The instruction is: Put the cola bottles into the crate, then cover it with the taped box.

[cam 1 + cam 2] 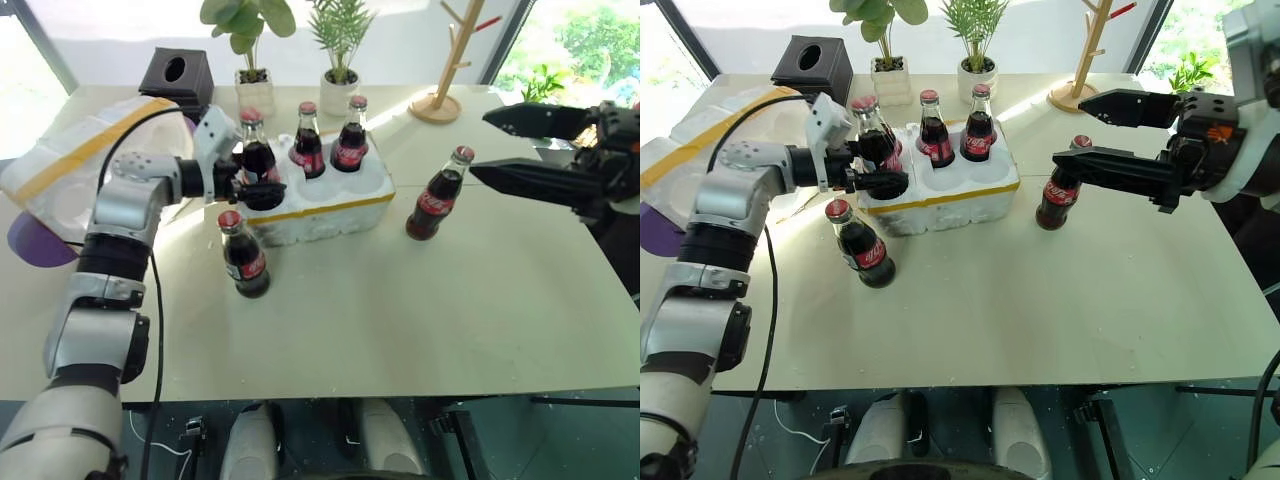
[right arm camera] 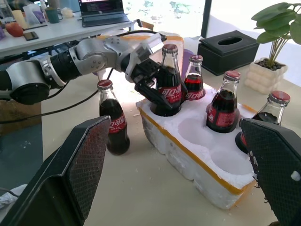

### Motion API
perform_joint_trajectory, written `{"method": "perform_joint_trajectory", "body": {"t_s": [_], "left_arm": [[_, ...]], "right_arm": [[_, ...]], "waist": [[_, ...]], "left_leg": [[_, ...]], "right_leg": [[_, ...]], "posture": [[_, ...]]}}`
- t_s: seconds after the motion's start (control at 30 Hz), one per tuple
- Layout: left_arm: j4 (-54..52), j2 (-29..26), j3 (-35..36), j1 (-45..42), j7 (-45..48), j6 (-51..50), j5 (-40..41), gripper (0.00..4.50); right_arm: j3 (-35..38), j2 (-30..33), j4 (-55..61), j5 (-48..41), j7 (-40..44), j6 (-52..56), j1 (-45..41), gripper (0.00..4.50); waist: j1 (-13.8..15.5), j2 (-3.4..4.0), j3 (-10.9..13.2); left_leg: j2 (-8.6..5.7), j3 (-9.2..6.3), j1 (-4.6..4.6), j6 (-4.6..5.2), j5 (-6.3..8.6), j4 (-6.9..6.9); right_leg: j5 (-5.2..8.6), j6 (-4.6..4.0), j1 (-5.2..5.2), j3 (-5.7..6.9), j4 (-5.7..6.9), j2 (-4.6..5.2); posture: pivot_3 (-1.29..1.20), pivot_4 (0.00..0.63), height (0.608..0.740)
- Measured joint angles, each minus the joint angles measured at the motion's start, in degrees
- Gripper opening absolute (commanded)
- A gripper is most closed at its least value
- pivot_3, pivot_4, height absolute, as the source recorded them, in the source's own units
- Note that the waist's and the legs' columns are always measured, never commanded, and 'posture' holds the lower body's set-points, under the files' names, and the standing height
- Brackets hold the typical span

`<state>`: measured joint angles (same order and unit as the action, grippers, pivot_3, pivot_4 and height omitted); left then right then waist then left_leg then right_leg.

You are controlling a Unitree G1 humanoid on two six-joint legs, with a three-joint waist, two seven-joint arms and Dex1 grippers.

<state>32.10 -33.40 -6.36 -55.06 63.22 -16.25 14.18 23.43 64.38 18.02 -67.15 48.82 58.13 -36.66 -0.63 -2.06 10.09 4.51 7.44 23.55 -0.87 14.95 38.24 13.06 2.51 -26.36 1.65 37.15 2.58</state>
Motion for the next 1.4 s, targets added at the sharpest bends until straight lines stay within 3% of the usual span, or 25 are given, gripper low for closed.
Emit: {"method": "perform_joint_trajectory", "body": {"t_s": [0.17, 0.23, 0.3, 0.47, 0.67, 0.83, 0.93, 1.13, 1.4], "left_arm": [[0.4, 1.88, 0.57, 2.09, -2.06, 2.01, -1.03, 2.81], [-0.26, 1.97, 1.45, 3.14, -2.62, 2.02, -0.99, 3.85], [-1.73, 1.8, 2.89, 3.9, -3.2, 1.98, -0.86, 4.47], [-7.37, -1.28, 6.45, 5.67, -3.51, -0.78, 1.49, 4.47], [-19.29, -10.07, 15.19, 6.59, -0.66, -15.09, 12.4, 4.47], [-29.16, -21.84, 20.26, 15.15, 7.6, -26.37, 21.82, 4.47], [-33.66, -25.13, 21.3, 21.81, 10.11, -27.46, 23.14, 4.47], [-42.18, -25.81, 22.25, 34.18, 11.36, -25.02, 23.69, 4.47], [-48.02, -20.62, 18.26, 39.99, 6.86, -18.46, 20.45, 4.47]], "right_arm": [[-0.49, -0.95, 0.39, 0.66, -0.18, -0.76, 0.62, 4.5], [-0.87, -1.2, 0.36, 0.72, -0.1, -1.12, 0.52, 4.5], [-1.8, -1.5, 0.3, 0.97, 0.14, -1.36, 0.14, 4.5], [-3.49, -1.52, -0.72, 2.01, 2.09, -2.07, -1.46, 4.5], [-6.06, -1.59, -3.37, 4.87, 5.28, -3.63, -3.22, 4.5], [-7.55, -1.92, -4.91, 6.29, 7.51, -3.86, -4.51, 4.5], [-8.39, -2.24, -5.57, 7.15, 8.54, -3.87, -5.26, 4.5], [-9.33, -1.98, -5.92, 7.44, 11.67, -3.46, -6.11, 4.5], [-9.58, -1.94, -6.46, 7.43, 12.0, -1.69, -8.38, 4.5]], "waist": [[0.03, 0.0, 0.0], [0.02, 0.0, 0.0], [0.01, 0.0, 0.0], [-0.15, 0.01, 0.0], [-0.26, 0.02, -0.01], [-0.36, 0.05, -0.02], [0.02, 0.06, -0.01], [-0.07, 0.05, -0.01], [-0.02, 0.09, -0.03]], "left_leg": [[0.0, -0.02, 0.01, 0.0, 0.0, 0.0], [0.0, -0.03, 0.0, 0.0, 0.0, 0.0], [0.0, -0.04, 0.0, 0.0, 0.0, 0.01], [0.02, -0.04, -0.01, 0.0, 0.0, 0.01], [0.03, -0.03, -0.03, 0.0, 0.0, 0.0], [0.05, 0.0, -0.1, -0.01, 0.0, -0.02], [0.03, 0.0, -0.1, -0.01, 0.0, -0.01], [0.03, 0.05, -0.08, -0.01, 0.0, -0.02], [0.03, 0.04, -0.1, -0.01, 0.0, -0.02]], "right_leg": [[0.0, 0.0, 0.0, 0.0, 0.01, 0.0], [0.0, 0.01, 0.01, 0.01, 0.02, 0.0], [0.0, 0.01, 0.02, 0.01, 0.03, 0.0], [0.0, 0.01, 0.01, 0.01, 0.04, -0.02], [0.0, 0.01, 0.01, 0.0, 0.06, -0.02], [0.01, -0.01, 0.02, 0.0, 0.07, -0.01], [0.02, -0.03, 0.04, 0.01, 0.06, 0.04], [0.03, -0.03, 0.02, -0.01, 0.02, 0.07], [0.02, -0.04, 0.03, -0.02, 0.02, 0.04]], "posture": [[0.0, 0.15, 0.74], [0.0, 0.15, 0.74], [0.0, 0.15, 0.74], [0.0, 0.15, 0.74], [0.0, 0.15, 0.74], [0.0, 0.15, 0.74], [0.0, 0.15, 0.74], [0.0, 0.15, 0.74], [0.0, 0.15, 0.74]]}}
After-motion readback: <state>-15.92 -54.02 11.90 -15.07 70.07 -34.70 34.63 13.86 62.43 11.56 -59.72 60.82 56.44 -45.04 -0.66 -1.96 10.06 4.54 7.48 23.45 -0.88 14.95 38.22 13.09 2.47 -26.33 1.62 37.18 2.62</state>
